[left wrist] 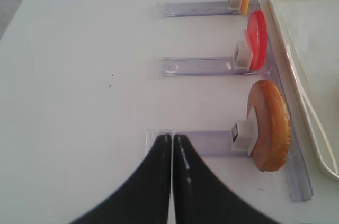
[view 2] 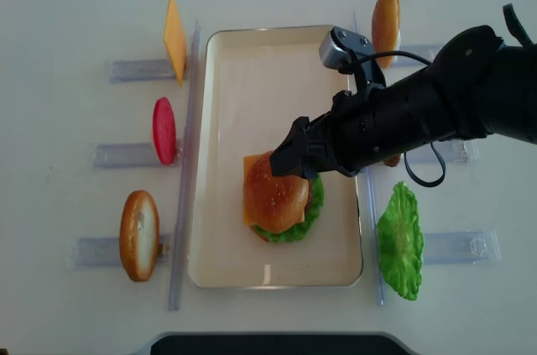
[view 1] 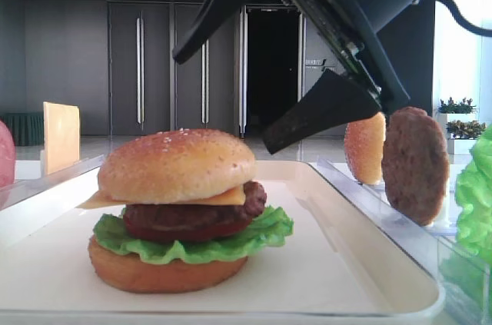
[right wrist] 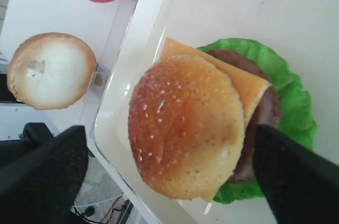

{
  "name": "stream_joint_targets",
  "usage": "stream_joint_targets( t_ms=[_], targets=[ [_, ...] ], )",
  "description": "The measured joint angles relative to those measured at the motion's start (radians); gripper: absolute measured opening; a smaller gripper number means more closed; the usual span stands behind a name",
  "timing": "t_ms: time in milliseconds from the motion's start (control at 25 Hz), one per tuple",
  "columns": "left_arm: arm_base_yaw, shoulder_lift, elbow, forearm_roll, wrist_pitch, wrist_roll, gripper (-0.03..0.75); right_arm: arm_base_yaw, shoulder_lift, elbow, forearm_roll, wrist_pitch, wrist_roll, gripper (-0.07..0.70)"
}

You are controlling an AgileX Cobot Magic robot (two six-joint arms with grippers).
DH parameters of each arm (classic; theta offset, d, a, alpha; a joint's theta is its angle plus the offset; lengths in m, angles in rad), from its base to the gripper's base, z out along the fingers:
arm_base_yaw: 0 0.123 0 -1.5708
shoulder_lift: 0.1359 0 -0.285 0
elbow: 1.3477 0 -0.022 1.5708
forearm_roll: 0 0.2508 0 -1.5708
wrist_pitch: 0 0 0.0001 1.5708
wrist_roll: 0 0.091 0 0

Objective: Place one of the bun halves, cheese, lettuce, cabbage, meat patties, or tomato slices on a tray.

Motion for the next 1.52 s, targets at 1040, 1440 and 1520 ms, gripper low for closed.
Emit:
stream_joint_targets(
  t_ms=[1040,1440,1520],
  targets=[
    [0.0,0.0,0.0,0.0,0.0,0.006,-0.007,0.0,-0.14,-0.545,-1.283,0.322,0.955,0.593],
    [0.0,0.0,0.0,0.0,0.0,0.006,-0.007,-0.117,-0.14,-0.61,-1.453,0.422,1.048,0.593],
    [0.0,0.0,0.0,0.0,0.0,0.006,-0.007,-0.183,-0.14,-0.61,-1.466,0.457,1.048,0.593]
  ],
)
